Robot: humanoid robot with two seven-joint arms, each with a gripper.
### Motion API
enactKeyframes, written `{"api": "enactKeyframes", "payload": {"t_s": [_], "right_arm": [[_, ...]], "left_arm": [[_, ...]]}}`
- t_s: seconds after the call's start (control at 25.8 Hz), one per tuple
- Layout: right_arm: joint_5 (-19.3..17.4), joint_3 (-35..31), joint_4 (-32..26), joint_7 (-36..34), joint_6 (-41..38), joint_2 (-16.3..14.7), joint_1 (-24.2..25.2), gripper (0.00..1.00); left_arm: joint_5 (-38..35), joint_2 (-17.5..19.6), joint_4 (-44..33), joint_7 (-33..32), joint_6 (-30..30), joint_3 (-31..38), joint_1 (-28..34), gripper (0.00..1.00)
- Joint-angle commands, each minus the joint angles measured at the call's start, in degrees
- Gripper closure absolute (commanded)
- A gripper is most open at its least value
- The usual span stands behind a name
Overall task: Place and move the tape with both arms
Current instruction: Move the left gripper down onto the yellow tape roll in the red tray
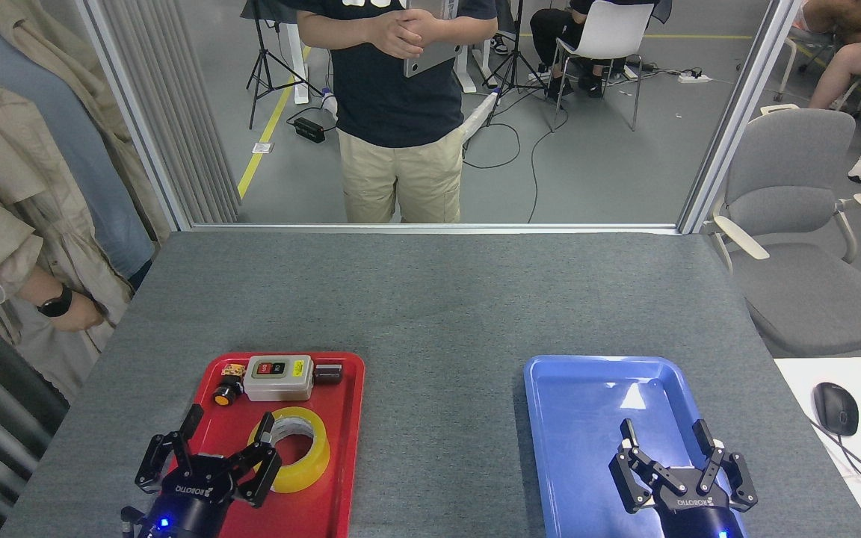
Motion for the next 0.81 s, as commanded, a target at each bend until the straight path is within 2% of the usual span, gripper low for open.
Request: {"api": "enactKeyframes", "payload": {"t_s": [0.0, 0.16, 0.35, 0.58, 0.62, 0.66, 0.78], "right_arm": [[0.07, 0.00, -0.01, 0.02, -0.04, 0.15, 0.19, 0.00], [0.33, -0.09, -0.44, 0.02, -0.04, 0.50, 1.59, 0.00], [0.51, -0.09, -0.44, 0.02, 0.84, 0.59, 1.68, 0.00], [0.68, -0.09, -0.44, -0.16, 0.84, 0.59, 1.68, 0.00], [0.68, -0.09, -0.44, -0.16, 0.84, 0.59, 1.68, 0.00], [0.68, -0.09, -0.44, -0.16, 0.84, 0.59, 1.68, 0.00], [0.68, -0.09, -0.36, -0.16, 0.84, 0.32, 1.68, 0.00]], "left_arm": [[-0.07, -0.10, 0.39, -0.03, 0.09, -0.01, 0.00, 0.00], [0.19, -0.28, 0.91, 2.87, 0.00, -0.10, -0.09, 0.00], [1.25, -0.81, 0.91, 3.14, -0.08, -0.28, -0.09, 0.00], [4.59, -0.19, 2.93, 1.38, -4.74, -0.36, -2.81, 0.00], [4.77, -0.19, 4.17, -1.26, -4.74, -0.36, -4.48, 0.00], [4.77, -0.37, 5.22, -7.14, -4.74, -0.36, -6.24, 0.00], [5.12, -0.19, 4.87, -29.90, -4.74, -0.28, -9.66, 0.00]]}}
